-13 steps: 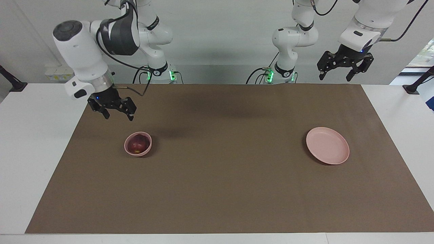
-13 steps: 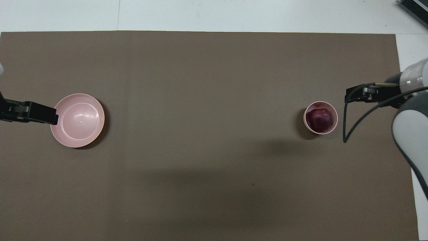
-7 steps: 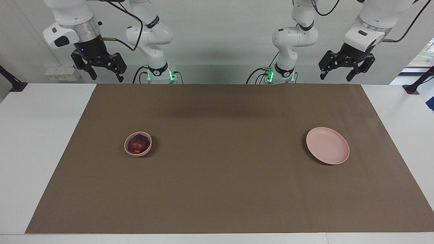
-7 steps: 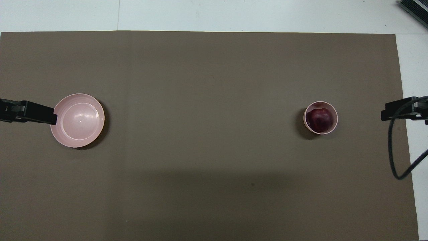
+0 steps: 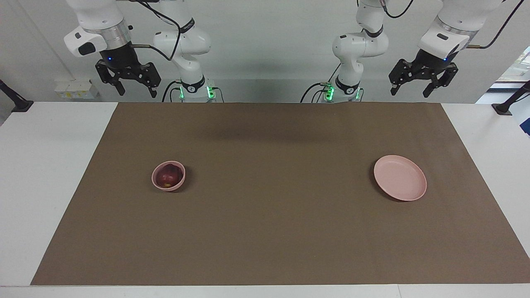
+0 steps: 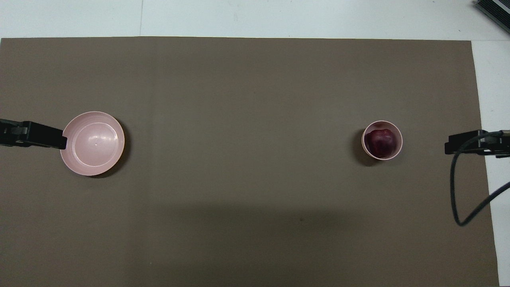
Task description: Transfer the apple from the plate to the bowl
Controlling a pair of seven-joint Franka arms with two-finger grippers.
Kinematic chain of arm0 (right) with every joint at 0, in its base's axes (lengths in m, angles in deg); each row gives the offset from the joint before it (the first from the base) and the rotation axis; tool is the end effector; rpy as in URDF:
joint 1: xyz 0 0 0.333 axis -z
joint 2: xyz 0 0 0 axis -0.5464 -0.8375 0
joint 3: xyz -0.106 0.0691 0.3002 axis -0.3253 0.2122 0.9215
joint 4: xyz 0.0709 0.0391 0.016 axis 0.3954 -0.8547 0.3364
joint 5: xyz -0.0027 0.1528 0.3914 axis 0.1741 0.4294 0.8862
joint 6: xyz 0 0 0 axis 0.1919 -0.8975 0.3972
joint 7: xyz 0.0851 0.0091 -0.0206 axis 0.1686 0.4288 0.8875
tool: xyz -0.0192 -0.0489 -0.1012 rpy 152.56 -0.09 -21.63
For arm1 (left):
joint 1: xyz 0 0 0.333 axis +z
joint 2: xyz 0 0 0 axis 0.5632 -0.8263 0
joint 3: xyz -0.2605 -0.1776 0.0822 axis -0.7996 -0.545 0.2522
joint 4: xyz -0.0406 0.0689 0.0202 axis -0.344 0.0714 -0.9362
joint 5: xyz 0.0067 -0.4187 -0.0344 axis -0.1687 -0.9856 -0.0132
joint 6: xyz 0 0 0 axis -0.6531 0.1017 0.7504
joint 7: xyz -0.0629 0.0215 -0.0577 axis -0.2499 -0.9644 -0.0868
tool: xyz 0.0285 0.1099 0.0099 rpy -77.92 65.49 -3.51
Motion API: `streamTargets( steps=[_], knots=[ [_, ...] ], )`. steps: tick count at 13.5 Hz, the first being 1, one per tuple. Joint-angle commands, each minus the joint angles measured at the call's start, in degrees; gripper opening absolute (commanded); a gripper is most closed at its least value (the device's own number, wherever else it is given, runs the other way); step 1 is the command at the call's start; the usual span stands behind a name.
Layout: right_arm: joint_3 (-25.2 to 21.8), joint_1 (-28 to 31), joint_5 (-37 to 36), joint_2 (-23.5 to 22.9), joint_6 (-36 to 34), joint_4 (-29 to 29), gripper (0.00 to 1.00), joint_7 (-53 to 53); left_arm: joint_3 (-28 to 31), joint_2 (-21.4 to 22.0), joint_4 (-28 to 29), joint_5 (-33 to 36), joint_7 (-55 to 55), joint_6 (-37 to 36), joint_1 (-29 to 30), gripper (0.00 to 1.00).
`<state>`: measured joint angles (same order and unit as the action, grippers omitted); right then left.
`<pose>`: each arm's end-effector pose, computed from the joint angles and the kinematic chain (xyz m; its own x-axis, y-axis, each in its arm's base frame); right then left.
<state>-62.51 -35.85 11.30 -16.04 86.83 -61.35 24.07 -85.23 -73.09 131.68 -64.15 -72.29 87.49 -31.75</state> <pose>0.5389 -0.0017 0.6632 0.9936 -0.1112 0.0181 -0.1115 -0.9937 0.0127 0.5465 -0.0778 0.6908 0.9924 -0.1229 -0.0053 -0.1227 -0.9919 0.0314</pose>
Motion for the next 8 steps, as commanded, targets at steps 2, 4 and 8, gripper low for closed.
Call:
streamTargets(
  steps=[2,4,8],
  knots=[
    [0.12,0.36,0.53,0.83,1.53,-1.11,1.0,-0.79,-0.41,0.6,0.03,-0.68,-0.52,-1.02,0.99,1.0],
    [0.12,0.36,0.44,0.83,0.74,-1.11,1.0,1.38,-0.41,0.6,0.03,-0.68,-0.52,-1.02,0.99,1.0],
    [0.03,1.06,2.9,-0.23,-3.57,1.35,1.0,4.04,-0.41,0.6,0.03,-0.68,-0.52,-1.02,0.99,1.0]
  ],
)
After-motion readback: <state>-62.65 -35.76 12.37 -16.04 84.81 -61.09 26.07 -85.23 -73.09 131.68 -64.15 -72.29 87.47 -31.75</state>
